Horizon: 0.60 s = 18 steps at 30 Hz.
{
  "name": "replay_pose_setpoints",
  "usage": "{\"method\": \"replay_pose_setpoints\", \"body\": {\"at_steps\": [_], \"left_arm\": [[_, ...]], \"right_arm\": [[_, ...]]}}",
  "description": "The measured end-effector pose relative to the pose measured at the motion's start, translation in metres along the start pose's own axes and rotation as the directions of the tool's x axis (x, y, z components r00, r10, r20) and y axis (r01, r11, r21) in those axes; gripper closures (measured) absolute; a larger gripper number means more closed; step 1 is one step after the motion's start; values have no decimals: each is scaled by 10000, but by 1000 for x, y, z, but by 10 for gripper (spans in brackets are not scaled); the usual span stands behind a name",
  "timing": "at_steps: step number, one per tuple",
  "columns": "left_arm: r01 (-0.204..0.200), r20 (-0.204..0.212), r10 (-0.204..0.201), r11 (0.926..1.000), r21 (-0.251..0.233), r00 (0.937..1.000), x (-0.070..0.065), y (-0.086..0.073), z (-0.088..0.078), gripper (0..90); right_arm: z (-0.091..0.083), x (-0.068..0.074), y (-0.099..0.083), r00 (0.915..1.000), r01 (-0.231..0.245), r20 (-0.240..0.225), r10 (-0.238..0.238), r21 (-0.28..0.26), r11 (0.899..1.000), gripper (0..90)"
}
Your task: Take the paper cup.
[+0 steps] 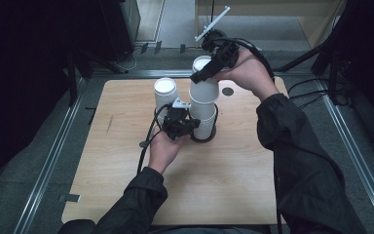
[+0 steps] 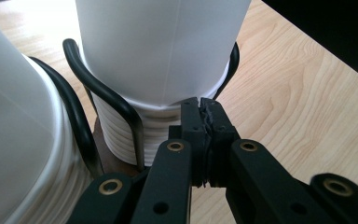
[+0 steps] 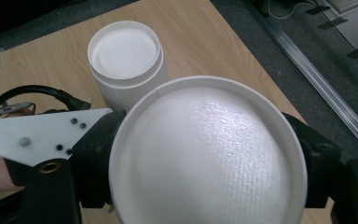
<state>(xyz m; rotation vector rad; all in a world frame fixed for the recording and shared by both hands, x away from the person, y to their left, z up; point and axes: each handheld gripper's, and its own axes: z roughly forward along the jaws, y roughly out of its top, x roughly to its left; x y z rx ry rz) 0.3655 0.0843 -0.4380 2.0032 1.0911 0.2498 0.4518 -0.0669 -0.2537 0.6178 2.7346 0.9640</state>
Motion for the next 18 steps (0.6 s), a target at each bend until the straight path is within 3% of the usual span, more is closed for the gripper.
{"method": "replay_pose_setpoints", "body": {"at_steps": [4, 7, 10, 15, 18], "left_arm": [[128, 198, -126, 9999, -71, 9997, 2, 1, -3, 877], [149, 342, -146, 9998, -88, 9993, 3, 1, -6, 868], [120, 531, -118, 9999, -25, 9985, 5, 1, -8, 851], [-38, 1098, -30, 9981, 623, 9939, 6, -2, -16, 720], [-205, 1466, 103, 9974, 688, 9891, 6, -4, -24, 656]], "right_arm": [[-22, 0, 3, 9995, 84, -300, -89, -167, 9998, 250], [-31, 2, 4, 9996, 195, -219, -199, -184, 9996, 251], [-45, 4, 3, 9992, 1, -398, -14, -322, 9995, 251], [-62, 9, -9, 9983, 271, -508, -295, -465, 9986, 251], [-70, 14, -22, 9981, 199, -569, -216, -299, 9994, 251]]}}
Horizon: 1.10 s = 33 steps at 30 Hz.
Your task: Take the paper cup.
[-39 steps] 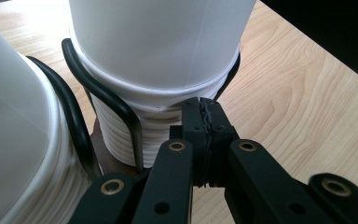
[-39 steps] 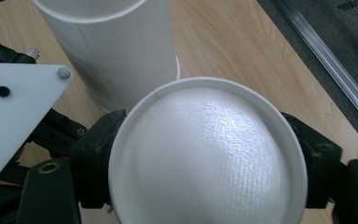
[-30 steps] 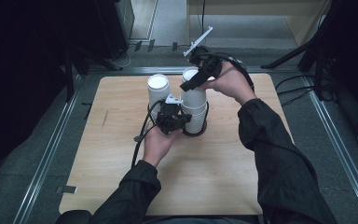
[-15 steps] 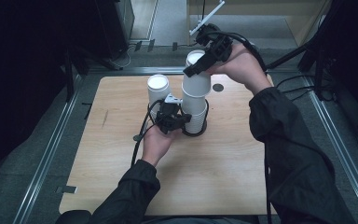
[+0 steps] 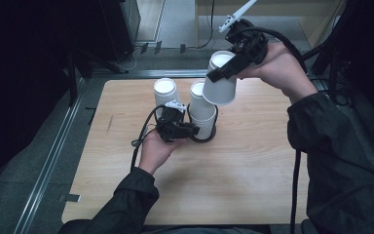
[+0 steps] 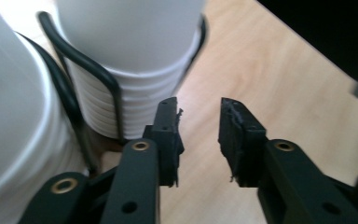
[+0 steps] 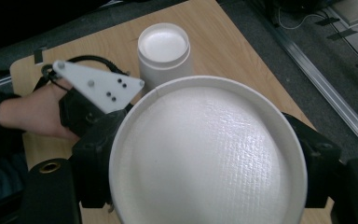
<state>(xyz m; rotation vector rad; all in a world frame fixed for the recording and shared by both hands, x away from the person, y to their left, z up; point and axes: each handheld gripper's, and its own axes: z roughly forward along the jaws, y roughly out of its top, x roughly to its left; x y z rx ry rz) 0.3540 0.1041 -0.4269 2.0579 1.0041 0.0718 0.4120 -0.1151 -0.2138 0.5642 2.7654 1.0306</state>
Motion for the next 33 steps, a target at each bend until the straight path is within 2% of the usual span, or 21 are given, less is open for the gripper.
{"method": "replay_pose_setpoints", "body": {"at_steps": [2, 4, 6, 8, 12, 16, 23, 25, 27, 30, 33], "left_arm": [[-157, 141, 156, 9999, 67, 9998, -2, -2, -5, 608], [-592, 274, 590, 9982, 87, 9979, -5, -4, -9, 590], [-986, 743, 991, 9951, -94, 9923, -9, -9, -12, 564], [-1259, 883, 1266, 9920, -127, 9880, -12, -12, -12, 548], [-1691, 1032, 1674, 9856, 82, 9805, -17, -17, -8, 523], [-1654, 1323, 1640, 9862, -4, 9775, -16, -19, -5, 516], [-1800, 1682, 1763, 9836, 68, 9698, -12, -25, -1, 482], [-1984, 1765, 1948, 9801, 28, 9648, -11, -26, -1, 461], [-2085, 1818, 2048, 9780, 10, 9618, -10, -28, 0, 456], [-2140, 1857, 2109, 9768, -31, 9597, -7, -32, 0, 428], [-2157, 1906, 2082, 9763, 193, 9594, -3, -34, 1, 405]], "right_arm": [[-3, 4, -11, 10000, 28, 30, -29, 123, 9999, 250], [-5, 5, -14, 10000, 49, 30, -50, 115, 9999, 251], [-7, 6, -22, 9999, -18, -110, 19, 90, 10000, 250], [-8, 8, -31, 9995, -71, -320, 74, 89, 9999, 250], [-7, 16, -44, 9993, -16, -374, 23, 188, 9998, 250], [-3, 22, -57, 9981, -99, -605, 107, 139, 9999, 251], [16, 29, -84, 9957, -208, -896, 227, 222, 9995, 250], [23, 33, -96, 9960, 58, -888, -44, 156, 9999, 250], [25, 33, -100, 9957, 67, -921, -53, 153, 9999, 250], [34, 35, -112, 9954, 66, -959, -39, 274, 9996, 250], [41, 37, -119, 9953, 105, -966, -78, 275, 9996, 251]]}}
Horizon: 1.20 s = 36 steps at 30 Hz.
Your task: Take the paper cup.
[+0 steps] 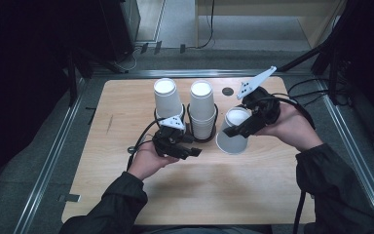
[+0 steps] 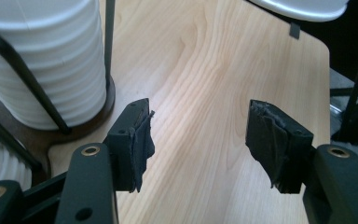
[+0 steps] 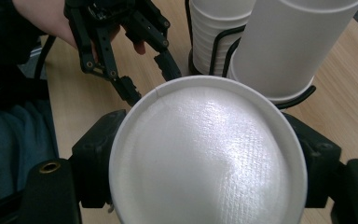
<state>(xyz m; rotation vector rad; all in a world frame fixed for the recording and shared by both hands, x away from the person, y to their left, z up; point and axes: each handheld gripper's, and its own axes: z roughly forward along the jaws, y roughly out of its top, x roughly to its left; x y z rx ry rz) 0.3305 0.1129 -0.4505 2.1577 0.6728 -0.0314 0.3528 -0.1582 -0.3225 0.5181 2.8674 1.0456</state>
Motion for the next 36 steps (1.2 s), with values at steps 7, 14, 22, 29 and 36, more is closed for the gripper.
{"method": "replay_pose_setpoints", "body": {"at_steps": [7, 14, 22, 29, 36], "left_arm": [[313, 469, -315, 9995, 49, 9984, 10, -10, -4, 396], [342, 828, -354, 9993, 158, 9959, 14, -18, -2, 342], [-197, 1385, 87, 9967, 783, 9903, 9, -24, -2, 234], [-475, 1571, 274, 9909, 1260, 9872, 13, -28, -2, 149], [-590, 2023, 293, 9880, 1425, 9789, 13, -30, 1, 121]], "right_arm": [[24, 1, -20, 9999, -109, -84, 110, 173, 9998, 251], [49, 4, -38, 9992, -388, -66, 388, 123, 9992, 252], [73, 10, -52, 9978, -542, -397, 526, -410, 9977, 252], [91, 11, -58, 9948, -854, -601, 824, -481, 9952, 251], [98, 10, -59, 9850, -1178, -1393, 1017, -1125, 9866, 252]]}}
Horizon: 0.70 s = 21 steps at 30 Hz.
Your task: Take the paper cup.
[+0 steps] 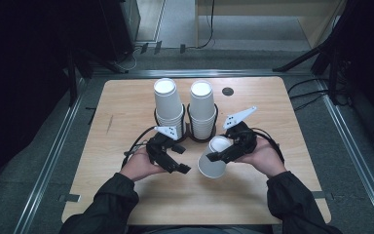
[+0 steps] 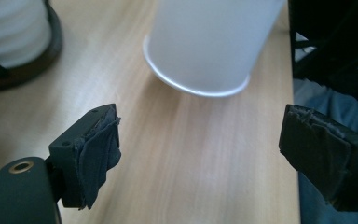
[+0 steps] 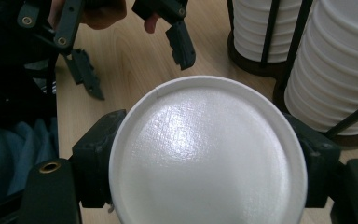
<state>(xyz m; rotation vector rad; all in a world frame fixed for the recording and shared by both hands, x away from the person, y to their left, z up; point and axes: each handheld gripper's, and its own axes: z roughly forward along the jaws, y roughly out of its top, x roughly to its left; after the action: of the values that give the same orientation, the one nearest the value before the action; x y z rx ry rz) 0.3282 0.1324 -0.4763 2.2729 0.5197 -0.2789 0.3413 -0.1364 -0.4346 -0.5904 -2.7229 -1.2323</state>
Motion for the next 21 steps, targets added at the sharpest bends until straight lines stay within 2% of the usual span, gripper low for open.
{"method": "replay_pose_setpoints", "body": {"at_steps": [4, 7, 9, 12, 18, 21], "left_arm": [[-256, -155, 255, 9997, -56, 9996, -3, 2, 2, 84], [-341, -54, 341, 9994, 28, 9994, -4, 3, 6, 72], [-448, -140, 448, 9990, 10, 9989, -6, 4, 8, 43], [-564, -40, 564, 9983, -169, 9984, -7, 6, 9, 36], [-760, 8, 760, 9971, -42, 9971, -12, 10, 18, 17], [-825, 90, 826, 9965, -151, 9965, -14, 12, 18, 3]], "right_arm": [[1, 0, 0, 9994, -22, -334, 16, -195, 9998, 252], [3, 0, 3, 9993, -272, -270, 265, -285, 9992, 252], [4, 1, 4, 9989, -246, -398, 233, -342, 9991, 252], [5, 4, 7, 9983, -193, -550, 167, -467, 9987, 253], [5, 9, 14, 9973, -58, -730, 2, -769, 9970, 253], [4, 13, 19, 9969, 61, -775, -126, -837, 9965, 253]]}}
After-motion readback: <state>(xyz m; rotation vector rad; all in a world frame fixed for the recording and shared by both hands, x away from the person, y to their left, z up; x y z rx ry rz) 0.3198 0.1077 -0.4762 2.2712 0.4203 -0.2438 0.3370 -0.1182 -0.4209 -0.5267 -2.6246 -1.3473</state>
